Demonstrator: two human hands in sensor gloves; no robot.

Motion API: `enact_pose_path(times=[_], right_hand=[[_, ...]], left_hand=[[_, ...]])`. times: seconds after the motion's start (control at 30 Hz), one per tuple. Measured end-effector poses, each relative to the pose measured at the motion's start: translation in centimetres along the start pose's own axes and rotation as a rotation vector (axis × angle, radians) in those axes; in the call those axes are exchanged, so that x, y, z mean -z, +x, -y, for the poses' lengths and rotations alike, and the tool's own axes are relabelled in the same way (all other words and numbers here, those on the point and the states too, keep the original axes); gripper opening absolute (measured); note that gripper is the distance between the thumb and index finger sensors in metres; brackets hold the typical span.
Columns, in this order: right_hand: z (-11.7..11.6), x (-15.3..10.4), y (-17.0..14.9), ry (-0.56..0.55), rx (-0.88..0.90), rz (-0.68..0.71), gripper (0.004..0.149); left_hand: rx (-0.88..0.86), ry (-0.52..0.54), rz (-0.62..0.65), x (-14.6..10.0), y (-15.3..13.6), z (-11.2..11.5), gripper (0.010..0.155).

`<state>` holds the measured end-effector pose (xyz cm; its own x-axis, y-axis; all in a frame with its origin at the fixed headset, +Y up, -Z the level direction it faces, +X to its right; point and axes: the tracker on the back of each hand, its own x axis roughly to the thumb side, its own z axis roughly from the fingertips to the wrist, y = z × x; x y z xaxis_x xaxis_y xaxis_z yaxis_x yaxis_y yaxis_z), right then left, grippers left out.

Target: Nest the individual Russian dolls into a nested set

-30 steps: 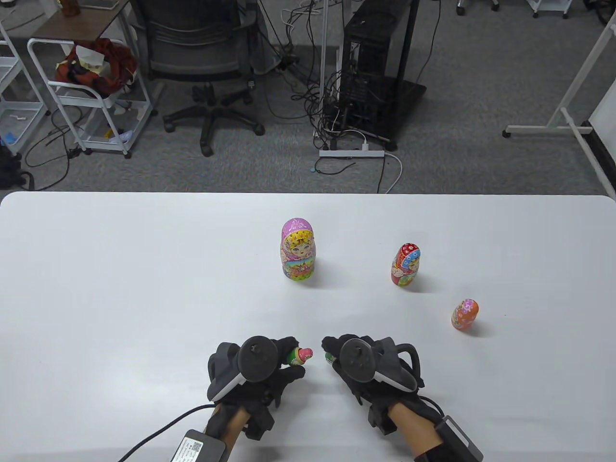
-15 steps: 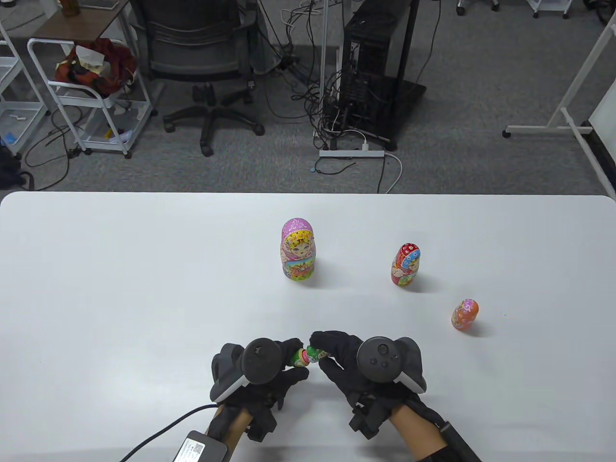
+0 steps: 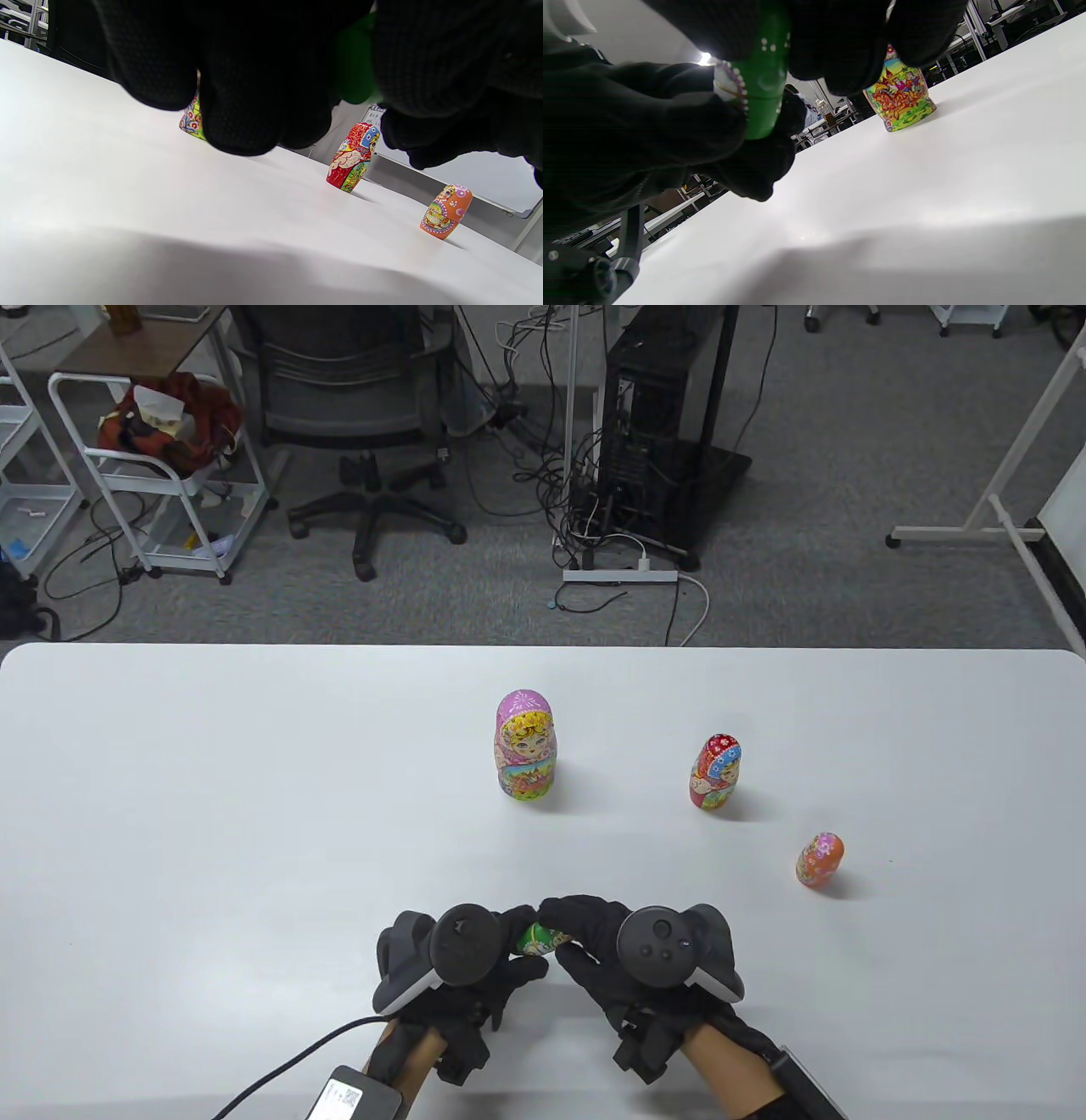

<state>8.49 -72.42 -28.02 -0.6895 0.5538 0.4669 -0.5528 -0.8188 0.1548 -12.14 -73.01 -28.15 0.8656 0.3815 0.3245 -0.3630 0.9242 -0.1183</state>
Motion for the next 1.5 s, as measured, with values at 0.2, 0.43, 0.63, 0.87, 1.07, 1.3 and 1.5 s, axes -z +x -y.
enact_pose_path(times=[0.2,0.43,0.63,0.87,1.07,1.3,1.5], right_hand=[[0.0,0.0,0.1,-0.002,-0.005,0.009,0.052],[0.2,-0.1,0.6,-0.068,-0.018,0.014,0.051],[-0.3,0.1,0.6,-0.110,0.062,-0.044,0.049],[1.2,-0.3,1.2,-0.231,0.062,-0.036,0.049],[2.0,-0.5,0.7,-0.267,-0.070,-0.075,0.051],[0.6,0.0,-0.7,-0.173,-0.354,-0.167,0.054],[-0.9,0.5,-2.0,-0.068,-0.433,-0.220,0.052]], left_hand=[[0.024,0.014,0.012,-0.1,0.2,-0.1,0.068],[0.047,0.049,0.026,-0.3,0.8,-0.5,0.067],[0.008,0.020,0.007,-0.1,0.8,-0.3,0.067],[-0.057,0.038,-0.019,-0.1,0.3,-0.6,0.075],[0.054,0.113,-0.066,-0.2,-1.1,-0.9,0.091],[0.362,0.115,-0.092,0.1,-1.7,-0.5,0.098],[0.366,0.050,-0.134,0.4,-2.3,-0.1,0.099]])
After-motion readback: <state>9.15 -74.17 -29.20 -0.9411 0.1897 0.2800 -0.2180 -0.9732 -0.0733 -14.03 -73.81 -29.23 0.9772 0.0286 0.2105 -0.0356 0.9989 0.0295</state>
